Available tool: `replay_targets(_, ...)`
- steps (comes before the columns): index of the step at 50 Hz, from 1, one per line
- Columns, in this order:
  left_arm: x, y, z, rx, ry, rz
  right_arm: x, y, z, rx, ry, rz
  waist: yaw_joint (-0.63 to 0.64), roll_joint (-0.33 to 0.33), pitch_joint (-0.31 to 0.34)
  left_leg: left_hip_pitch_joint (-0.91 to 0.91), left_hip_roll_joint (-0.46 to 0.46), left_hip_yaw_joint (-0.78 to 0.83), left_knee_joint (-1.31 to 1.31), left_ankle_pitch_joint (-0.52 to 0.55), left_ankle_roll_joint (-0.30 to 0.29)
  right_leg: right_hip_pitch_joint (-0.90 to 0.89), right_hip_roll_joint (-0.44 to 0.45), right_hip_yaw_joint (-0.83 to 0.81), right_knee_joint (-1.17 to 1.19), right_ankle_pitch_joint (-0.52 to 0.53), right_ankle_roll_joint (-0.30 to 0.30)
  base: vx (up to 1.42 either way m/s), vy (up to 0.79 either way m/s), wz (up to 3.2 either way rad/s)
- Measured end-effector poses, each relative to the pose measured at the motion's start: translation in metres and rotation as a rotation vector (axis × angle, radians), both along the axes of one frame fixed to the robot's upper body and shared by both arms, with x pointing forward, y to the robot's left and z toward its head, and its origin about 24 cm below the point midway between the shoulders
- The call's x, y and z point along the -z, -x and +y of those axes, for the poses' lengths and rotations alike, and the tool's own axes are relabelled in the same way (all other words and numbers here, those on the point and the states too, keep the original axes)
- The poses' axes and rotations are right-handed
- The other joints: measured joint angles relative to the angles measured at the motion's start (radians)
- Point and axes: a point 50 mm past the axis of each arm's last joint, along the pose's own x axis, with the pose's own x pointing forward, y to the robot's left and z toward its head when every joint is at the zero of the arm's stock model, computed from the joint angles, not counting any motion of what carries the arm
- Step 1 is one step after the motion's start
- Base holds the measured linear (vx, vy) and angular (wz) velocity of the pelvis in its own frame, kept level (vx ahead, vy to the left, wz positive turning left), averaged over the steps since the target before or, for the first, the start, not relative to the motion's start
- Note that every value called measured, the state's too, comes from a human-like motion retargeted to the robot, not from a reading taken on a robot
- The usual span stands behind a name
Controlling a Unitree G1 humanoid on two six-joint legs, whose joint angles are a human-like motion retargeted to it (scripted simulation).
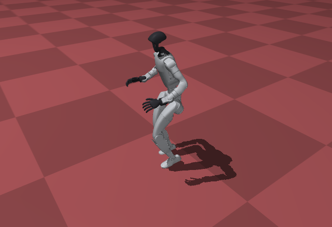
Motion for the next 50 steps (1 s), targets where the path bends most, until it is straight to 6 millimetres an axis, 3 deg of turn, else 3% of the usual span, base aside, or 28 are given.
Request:
replay_targets(2,-0.041,-0.019,-0.025,0.074,0.010,-0.236,0.069,0.018,-0.015,0.035,0.106,0.362,0.012,0.027,0.003,-0.066,0.028,-0.010,0.053,0.038,0.002,0.009,0.025,-0.026,-0.068,0.050,-0.005,-0.15,-0.09,0.16)
replay_targets(3,-0.062,-0.026,-0.038,0.115,0.026,-0.349,0.101,0.036,-0.023,0.047,0.161,0.562,0.018,0.039,0.006,-0.095,0.033,-0.018,0.073,0.054,0.004,0.011,0.034,-0.039,-0.100,0.075,-0.004,-0.14,-0.05,0.13)
replay_targets(5,-0.101,-0.033,-0.064,0.196,0.064,-0.554,0.151,0.084,-0.041,0.050,0.264,0.951,0.025,0.062,0.015,-0.145,0.037,-0.034,0.105,0.081,0.015,0.010,0.048,-0.066,-0.156,0.124,0.001,-0.13,-0.02,0.05)
replay_targets(6,-0.117,-0.033,-0.074,0.232,0.077,-0.635,0.164,0.108,-0.050,0.041,0.308,1.110,0.024,0.074,0.023,-0.167,0.041,-0.038,0.123,0.081,0.027,0.003,0.052,-0.080,-0.170,0.139,0.005,-0.11,0.01,-0.07)
replay_targets(9,-0.152,-0.028,-0.096,0.309,0.094,-0.812,0.181,0.173,-0.072,0.012,0.401,1.473,0.020,0.101,0.046,-0.217,0.071,-0.032,0.198,0.034,0.084,-0.036,0.068,-0.118,-0.149,0.137,0.006,-0.09,0.03,-0.30)
replay_targets(11,-0.167,-0.026,-0.104,0.333,0.082,-0.879,0.179,0.194,-0.087,0.020,0.431,1.599,0.023,0.107,0.054,-0.232,0.093,-0.016,0.237,-0.024,0.133,-0.055,0.066,-0.132,-0.134,0.116,0.001,-0.03,0.06,-0.50)
replay_targets(14,-0.179,-0.033,-0.109,0.357,0.065,-0.875,0.171,0.187,-0.101,0.050,0.407,1.607,0.039,0.082,0.064,-0.183,0.103,0.033,0.208,-0.114,0.197,-0.046,0.036,-0.120,-0.140,0.101,0.007,0.03,0.09,-0.58)
replay_targets(17,-0.166,-0.040,-0.105,0.374,0.077,-0.763,0.165,0.148,-0.085,0.005,0.318,1.419,0.070,0.044,0.038,-0.073,0.102,0.085,0.069,-0.158,0.211,-0.017,-0.012,-0.134,-0.178,0.145,0.017,0.10,0.09,-0.96)
replay_targets(19,-0.147,-0.042,-0.094,0.360,0.080,-0.652,0.148,0.104,-0.061,-0.086,0.248,1.190,0.081,0.020,0.002,0.003,0.088,0.110,-0.050,-0.116,0.181,0.006,-0.041,-0.145,-0.210,0.205,0.030,0.13,0.09,-1.08)
replay_targets(21,-0.121,-0.043,-0.079,0.319,0.068,-0.511,0.112,0.055,-0.030,-0.199,0.179,0.898,0.076,0.002,-0.034,0.072,0.068,0.138,-0.149,-0.073,0.155,0.019,-0.060,-0.139,-0.217,0.243,0.050,0.14,0.10,-0.97)
replay_targets(23,-0.084,-0.040,-0.059,0.252,0.044,-0.332,0.054,0.014,0.004,-0.310,0.114,0.552,0.064,-0.008,-0.065,0.134,0.046,0.164,-0.220,-0.061,0.141,0.022,-0.076,-0.128,-0.187,0.255,0.069,0.14,0.10,-0.92)
replay_targets(25,-0.042,-0.029,-0.038,0.170,0.021,-0.131,-0.018,-0.010,0.037,-0.402,0.052,0.166,0.053,-0.012,-0.089,0.192,0.029,0.192,-0.259,-0.090,0.148,0.015,-0.093,-0.115,-0.124,0.234,0.081,0.13,0.10,-0.91)
replay_targets(27,0.002,-0.008,-0.021,0.101,0.001,0.077,-0.089,-0.014,0.061,-0.462,0.002,-0.220,0.050,-0.007,-0.113,0.227,0.021,0.218,-0.244,-0.161,0.175,-0.012,-0.106,-0.111,-0.013,0.168,0.072,0.11,0.08,-0.93)
replay_targets(29,0.038,0.020,-0.007,0.053,-0.029,0.268,-0.145,-0.002,0.075,-0.487,-0.026,-0.545,0.042,-0.013,-0.127,0.257,0.007,0.245,-0.213,-0.277,0.222,-0.053,-0.125,-0.102,0.136,0.066,0.060,0.10,0.07,-0.81)
replay_targets(32,0.072,0.057,0.015,0.003,-0.105,0.484,-0.198,0.025,0.083,-0.470,-0.033,-0.891,0.016,-0.058,-0.101,0.301,-0.040,0.287,-0.173,-0.454,0.301,-0.145,-0.166,-0.076,0.427,0.024,0.091,0.10,0.05,-0.50)
replay_targets(35,0.083,0.073,0.032,-0.042,-0.154,0.572,-0.217,0.039,0.083,-0.420,-0.041,-1.038,-0.004,-0.111,-0.064,0.330,-0.073,0.313,-0.178,-0.520,0.344,-0.242,-0.184,-0.049,0.618,0.047,0.113,0.09,0.01,-0.04)
replay_targets(37,0.079,0.071,0.032,-0.045,-0.141,0.550,-0.216,0.037,0.082,-0.402,-0.038,-1.030,-0.011,-0.129,-0.057,0.358,-0.092,0.301,-0.240,-0.481,0.334,-0.261,-0.183,-0.045,0.600,0.065,0.118,0.10,-0.03,0.52)
replay_targets(44,0.034,0.035,-0.011,0.128,-0.019,0.263,-0.178,0.019,0.086,-0.448,-0.044,-0.772,-0.005,-0.138,-0.096,0.384,-0.078,0.231,-0.415,-0.133,0.187,-0.119,-0.166,-0.079,0.177,0.155,0.122,0.09,-0.10,0.99)
replay_targets(47,0.017,0.023,-0.032,0.225,0.013,0.171,-0.163,0.016,0.088,-0.464,-0.081,-0.698,0.040,-0.104,-0.102,0.275,-0.003,0.219,-0.243,-0.046,0.139,-0.053,-0.122,-0.123,0.035,0.199,0.104,0.04,-0.10,0.72)
replay_targets(50,0.005,0.018,-0.047,0.283,0.031,0.106,-0.159,0.016,0.090,-0.450,-0.118,-0.695,0.098,-0.079,-0.089,0.153,0.068,0.226,0.020,-0.052,0.154,-0.013,-0.098,-0.165,0.025,0.132,0.056,0.05,-0.09,0.50)
